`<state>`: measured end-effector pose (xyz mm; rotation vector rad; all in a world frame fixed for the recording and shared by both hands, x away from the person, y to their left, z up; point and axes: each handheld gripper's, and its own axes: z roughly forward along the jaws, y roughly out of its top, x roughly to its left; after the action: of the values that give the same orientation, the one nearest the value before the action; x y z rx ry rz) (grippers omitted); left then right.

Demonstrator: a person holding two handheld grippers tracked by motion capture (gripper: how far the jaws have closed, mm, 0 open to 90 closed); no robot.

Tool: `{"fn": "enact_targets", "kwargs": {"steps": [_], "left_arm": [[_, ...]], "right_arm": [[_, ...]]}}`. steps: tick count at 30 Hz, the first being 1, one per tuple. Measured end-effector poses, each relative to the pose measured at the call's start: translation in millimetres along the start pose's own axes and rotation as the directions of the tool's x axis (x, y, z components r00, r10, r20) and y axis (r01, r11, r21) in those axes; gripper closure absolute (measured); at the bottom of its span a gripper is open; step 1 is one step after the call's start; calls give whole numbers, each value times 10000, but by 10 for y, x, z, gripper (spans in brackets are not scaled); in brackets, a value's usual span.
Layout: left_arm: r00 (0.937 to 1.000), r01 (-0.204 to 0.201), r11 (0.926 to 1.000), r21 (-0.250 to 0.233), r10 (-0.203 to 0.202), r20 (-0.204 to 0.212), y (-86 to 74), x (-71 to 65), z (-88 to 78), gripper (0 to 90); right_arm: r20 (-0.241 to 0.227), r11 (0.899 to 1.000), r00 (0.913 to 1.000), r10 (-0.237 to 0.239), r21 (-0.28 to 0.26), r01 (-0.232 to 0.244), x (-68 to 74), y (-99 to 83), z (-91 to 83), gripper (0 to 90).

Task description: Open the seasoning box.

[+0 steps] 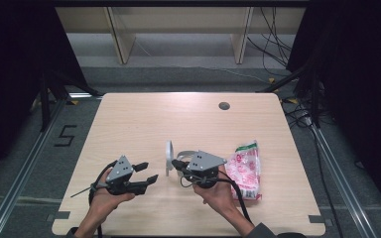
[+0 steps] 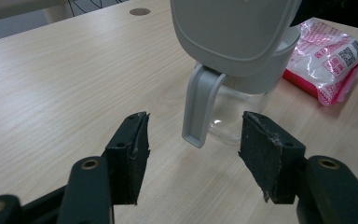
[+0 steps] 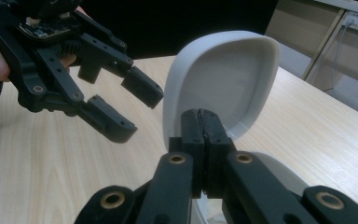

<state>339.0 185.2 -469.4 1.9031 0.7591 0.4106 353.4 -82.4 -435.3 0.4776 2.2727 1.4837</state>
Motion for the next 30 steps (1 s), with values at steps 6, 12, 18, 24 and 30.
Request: {"fn": "enact_targets", "kwargs": {"steps": [6, 12, 18, 24, 30], "left_arm": [[10000, 47, 10000, 3, -47, -32, -23, -24, -10, 411], [9999, 138, 9999, -36, -138, -67, -58, -37, -29, 385], [9995, 246, 9996, -143, -249, -171, -105, -43, -58, 357], [9985, 472, 9989, -23, -472, -259, -177, -69, -62, 315], [9977, 542, 9985, -27, -543, -403, -227, -95, -55, 299]], "right_arm": [[99, 10000, 9999, 42, -29, -42, -44, 3, -64, 900], [697, 9996, 9972, 272, -5, -272, -207, -95, -294, 827], [1488, 9970, 9859, 769, -64, -768, -424, -273, -561, 734], [2086, 9931, 9712, 1153, -32, -1173, -537, -405, -759, 626], [2741, 9778, 9404, 2011, 12, -2095, -607, -531, -938, 531]]}}
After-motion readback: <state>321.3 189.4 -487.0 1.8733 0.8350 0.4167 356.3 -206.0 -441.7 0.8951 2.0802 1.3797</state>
